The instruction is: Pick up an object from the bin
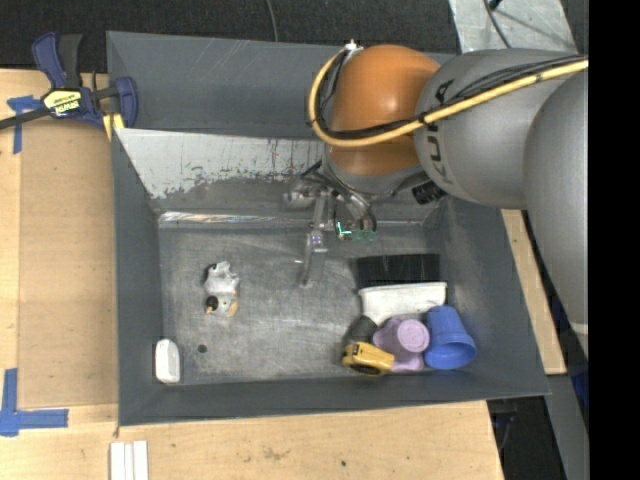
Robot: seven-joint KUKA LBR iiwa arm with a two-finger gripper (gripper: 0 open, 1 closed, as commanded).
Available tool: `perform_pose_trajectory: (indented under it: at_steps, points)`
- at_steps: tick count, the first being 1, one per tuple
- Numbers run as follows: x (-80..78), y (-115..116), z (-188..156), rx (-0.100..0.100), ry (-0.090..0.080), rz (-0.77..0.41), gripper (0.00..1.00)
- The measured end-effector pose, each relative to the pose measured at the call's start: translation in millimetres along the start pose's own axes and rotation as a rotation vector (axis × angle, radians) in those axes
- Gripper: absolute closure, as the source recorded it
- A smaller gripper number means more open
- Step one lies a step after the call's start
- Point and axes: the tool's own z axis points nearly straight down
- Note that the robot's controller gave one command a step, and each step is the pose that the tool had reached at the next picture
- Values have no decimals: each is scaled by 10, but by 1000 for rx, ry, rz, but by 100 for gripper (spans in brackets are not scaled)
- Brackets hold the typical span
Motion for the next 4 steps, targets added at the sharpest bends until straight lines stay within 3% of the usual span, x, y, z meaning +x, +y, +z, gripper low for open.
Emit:
perform_pose_trajectory:
  at_steps: [1, 2, 3, 4]
  points:
    - [-20, -5, -44, 0, -8, 3, 100]
    - [-20, -6, -44, 0, -8, 3, 0]
    - [-20, -6, -44, 0, -8, 3, 0]
    - [63, 418, 246, 1, -11, 20, 0]
